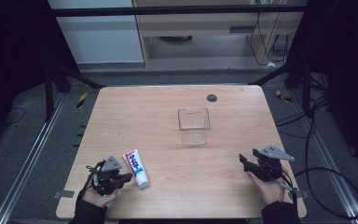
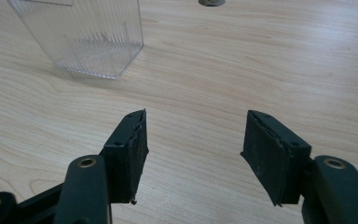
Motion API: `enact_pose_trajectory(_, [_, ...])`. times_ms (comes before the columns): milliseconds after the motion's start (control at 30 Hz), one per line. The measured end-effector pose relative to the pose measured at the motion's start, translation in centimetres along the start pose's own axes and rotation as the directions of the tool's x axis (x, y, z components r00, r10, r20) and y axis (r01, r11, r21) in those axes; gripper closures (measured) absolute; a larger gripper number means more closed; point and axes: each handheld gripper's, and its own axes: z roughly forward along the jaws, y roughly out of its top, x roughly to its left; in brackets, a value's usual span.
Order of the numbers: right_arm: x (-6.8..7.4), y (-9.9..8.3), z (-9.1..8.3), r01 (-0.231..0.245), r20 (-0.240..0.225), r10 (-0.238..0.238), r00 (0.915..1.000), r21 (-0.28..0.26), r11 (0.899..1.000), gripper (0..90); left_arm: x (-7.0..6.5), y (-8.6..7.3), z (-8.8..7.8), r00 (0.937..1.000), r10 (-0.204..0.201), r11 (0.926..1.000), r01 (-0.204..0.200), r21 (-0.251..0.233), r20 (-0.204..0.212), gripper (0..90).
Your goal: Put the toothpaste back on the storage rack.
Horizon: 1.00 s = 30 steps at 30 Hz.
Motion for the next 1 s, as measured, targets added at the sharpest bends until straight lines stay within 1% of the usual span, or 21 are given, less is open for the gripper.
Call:
enact_pose_trajectory(133, [0.0,0.0,0.0,0.000,-0.002,0.000,1.0000,0.004,1.000,38.6,-0.3,0.1,0.2,0.9999,0.002,1.0000,-0.002,0.008,0.016,89.7])
enact_pose_trajectory(233, [0.0,0.0,0.1,0.000,-0.001,0.000,1.0000,0.006,1.000,37.8,-0.5,0.2,0.3,0.9998,0.009,0.9999,-0.009,0.012,0.019,89.7])
enact_pose_trajectory(267, [0.0,0.0,0.1,-0.007,-0.004,0.007,1.0000,0.010,1.000,37.6,-0.6,0.2,0.4,0.9997,0.006,0.9999,-0.006,0.014,0.023,89.7])
enact_pose_trajectory(400, [0.0,0.0,0.1,-0.008,-0.004,0.008,1.0000,0.011,1.000,36.8,-0.7,0.2,0.6,0.9995,0.009,0.9998,-0.010,0.018,0.029,89.7])
enact_pose_trajectory(433, [-0.1,-0.1,0.2,0.002,0.002,-0.002,1.0000,0.008,1.000,36.6,-0.8,0.3,0.7,0.9994,0.006,0.9999,-0.006,0.016,0.033,89.7])
enact_pose_trajectory(600, [-0.1,-0.1,0.3,-0.003,0.002,0.003,1.0000,0.013,1.000,35.5,-0.8,0.4,0.7,0.9994,0.005,1.0000,-0.005,0.007,0.033,89.7])
enact_pose_trajectory(700, [-0.1,-0.1,0.3,-0.003,0.003,0.003,1.0000,0.015,1.000,35.1,-0.9,0.4,0.9,0.9992,-0.006,1.0000,0.006,0.004,0.039,89.7])
enact_pose_trajectory(900, [-0.3,-0.1,0.3,-0.010,0.006,0.010,0.9999,0.019,1.000,34.2,-1.0,0.6,1.1,0.9989,-0.008,1.0000,0.008,0.000,0.046,89.7])
enact_pose_trajectory(1000, [-0.3,-0.2,0.3,-0.007,0.008,0.007,0.9999,0.019,1.000,34.0,-1.1,0.6,1.2,0.9989,-0.002,1.0000,0.003,-0.003,0.046,89.7])
